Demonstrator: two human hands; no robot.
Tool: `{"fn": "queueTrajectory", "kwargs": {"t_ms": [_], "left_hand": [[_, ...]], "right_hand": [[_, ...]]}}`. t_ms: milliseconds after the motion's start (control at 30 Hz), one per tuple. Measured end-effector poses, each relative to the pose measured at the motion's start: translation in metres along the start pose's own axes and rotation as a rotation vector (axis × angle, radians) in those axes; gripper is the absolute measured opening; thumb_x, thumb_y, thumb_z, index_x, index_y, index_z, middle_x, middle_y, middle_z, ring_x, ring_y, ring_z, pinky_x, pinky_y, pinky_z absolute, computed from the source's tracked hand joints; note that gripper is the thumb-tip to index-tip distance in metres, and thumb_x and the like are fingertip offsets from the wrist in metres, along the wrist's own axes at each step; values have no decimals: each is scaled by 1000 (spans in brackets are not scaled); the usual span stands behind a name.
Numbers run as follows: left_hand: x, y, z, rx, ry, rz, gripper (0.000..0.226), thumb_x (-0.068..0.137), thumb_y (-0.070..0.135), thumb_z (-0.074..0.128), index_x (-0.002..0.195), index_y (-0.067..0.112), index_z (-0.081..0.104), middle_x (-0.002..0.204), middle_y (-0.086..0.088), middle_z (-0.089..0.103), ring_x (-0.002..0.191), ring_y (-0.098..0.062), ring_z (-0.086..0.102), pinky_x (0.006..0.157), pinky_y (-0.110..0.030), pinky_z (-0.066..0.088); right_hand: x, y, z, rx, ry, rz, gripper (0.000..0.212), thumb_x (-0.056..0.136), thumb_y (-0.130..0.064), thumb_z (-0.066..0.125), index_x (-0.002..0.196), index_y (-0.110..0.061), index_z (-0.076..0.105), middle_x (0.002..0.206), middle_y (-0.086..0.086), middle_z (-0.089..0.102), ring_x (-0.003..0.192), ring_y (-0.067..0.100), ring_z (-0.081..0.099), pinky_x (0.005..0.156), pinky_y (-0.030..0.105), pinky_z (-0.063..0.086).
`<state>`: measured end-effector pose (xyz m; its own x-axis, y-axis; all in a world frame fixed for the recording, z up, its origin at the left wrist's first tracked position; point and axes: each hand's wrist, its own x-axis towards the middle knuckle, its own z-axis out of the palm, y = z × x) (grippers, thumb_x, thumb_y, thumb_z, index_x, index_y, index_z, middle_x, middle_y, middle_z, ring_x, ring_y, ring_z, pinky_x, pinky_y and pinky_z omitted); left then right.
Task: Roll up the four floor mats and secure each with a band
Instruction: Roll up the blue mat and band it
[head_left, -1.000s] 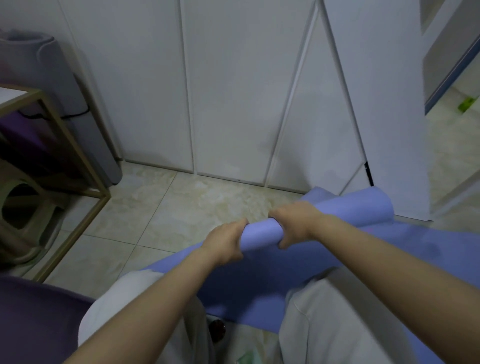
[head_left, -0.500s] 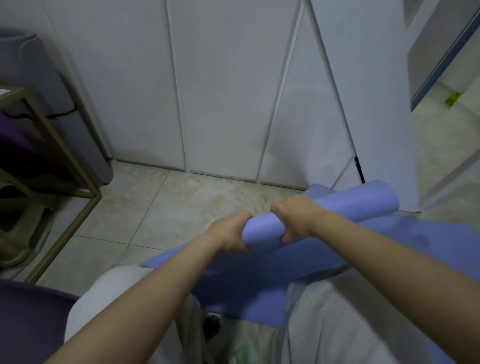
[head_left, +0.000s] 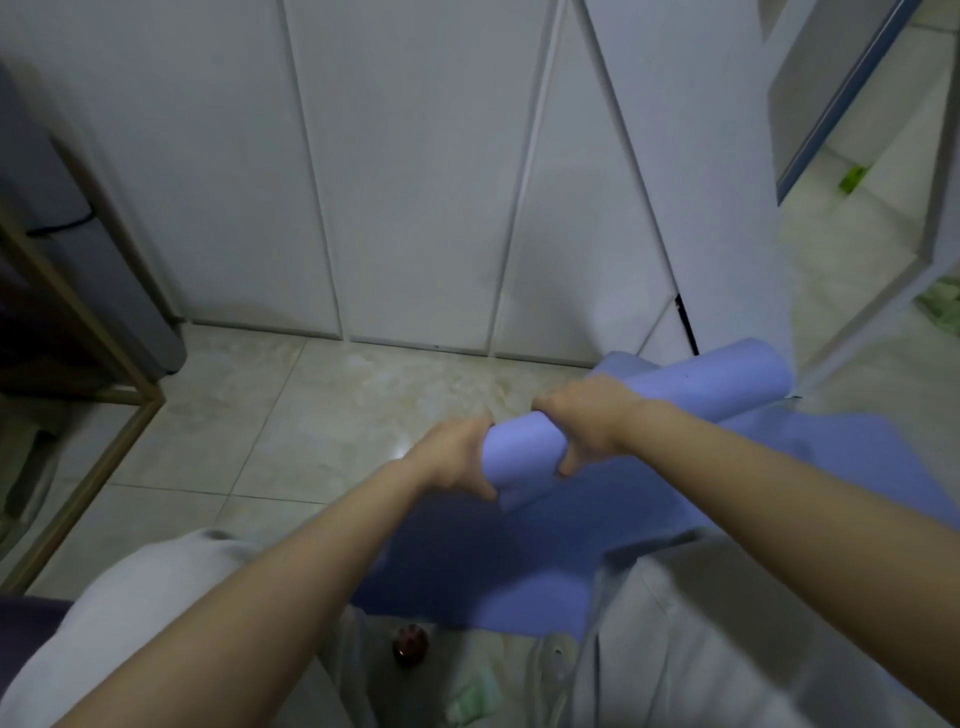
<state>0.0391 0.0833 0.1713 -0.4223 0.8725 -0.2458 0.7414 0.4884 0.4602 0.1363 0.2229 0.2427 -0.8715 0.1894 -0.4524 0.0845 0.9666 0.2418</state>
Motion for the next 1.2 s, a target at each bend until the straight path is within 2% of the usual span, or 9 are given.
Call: {"fn": "queueTrajectory", "kwargs": {"t_ms": [133,233,467,600,667,867,967,1067,1200], "left_hand": [[3,-8,-11,-141,-246,51,74,60,32,88,125,18,55,116,0,62,105,-20,59,90,-32,50],[-1,-13,-12,-179,-329,72,75,60,29,88,126,20,53,118,2,61,106,-19,59,91,-30,49],[-15,-11,7,-159,19,23,78,64,26,83,128,20,41,119,-3,56,104,-26,55,78,-31,44],[-21,2,20,67,275,14,72,69,32,75,131,22,40,119,-4,53,102,-29,54,78,-35,41],[-23,6,28,137,321,42,77,70,36,75,136,22,38,117,-5,51,101,-29,52,76,-33,38],[-24,12,33,6,131,58,70,65,38,80,122,17,45,117,-4,57,100,-29,54,77,-37,46],[-22,13,26,-29,38,59,68,65,36,82,119,15,47,114,-6,61,99,-29,56,75,-33,44],[-16,14,14,-101,-96,70,69,65,36,84,121,18,48,116,-1,59,102,-22,56,82,-31,45],[-11,19,9,-174,-298,123,68,66,30,85,125,22,50,117,6,59,105,-15,57,91,-29,47]], "right_hand": [[-11,-13,9,-152,134,-46,66,70,-44,75,119,-14,43,114,4,55,101,27,55,80,36,43],[-13,-23,11,-148,156,-32,64,71,-42,76,117,-13,43,112,6,56,98,28,56,74,36,39],[4,-27,-4,-102,39,21,52,71,-42,75,109,-14,54,103,5,64,85,26,58,66,31,35],[5,-14,-12,-56,-54,45,45,66,-46,76,96,-17,60,82,0,60,72,22,52,62,29,38],[5,-9,-12,3,-108,47,49,62,-48,79,96,-17,64,81,-1,61,72,21,54,61,27,39],[0,1,8,178,-235,31,61,60,-50,81,109,-19,62,100,-2,66,85,19,59,74,28,47],[-10,-3,20,101,-117,3,67,65,-47,78,120,-20,50,110,0,62,95,22,59,75,29,42],[-24,-12,31,-90,87,-55,70,68,-41,77,123,-16,42,114,4,56,101,25,56,76,31,37],[-36,-14,38,-88,123,-57,64,70,-39,75,119,-14,43,111,6,56,96,25,57,70,30,35]]}}
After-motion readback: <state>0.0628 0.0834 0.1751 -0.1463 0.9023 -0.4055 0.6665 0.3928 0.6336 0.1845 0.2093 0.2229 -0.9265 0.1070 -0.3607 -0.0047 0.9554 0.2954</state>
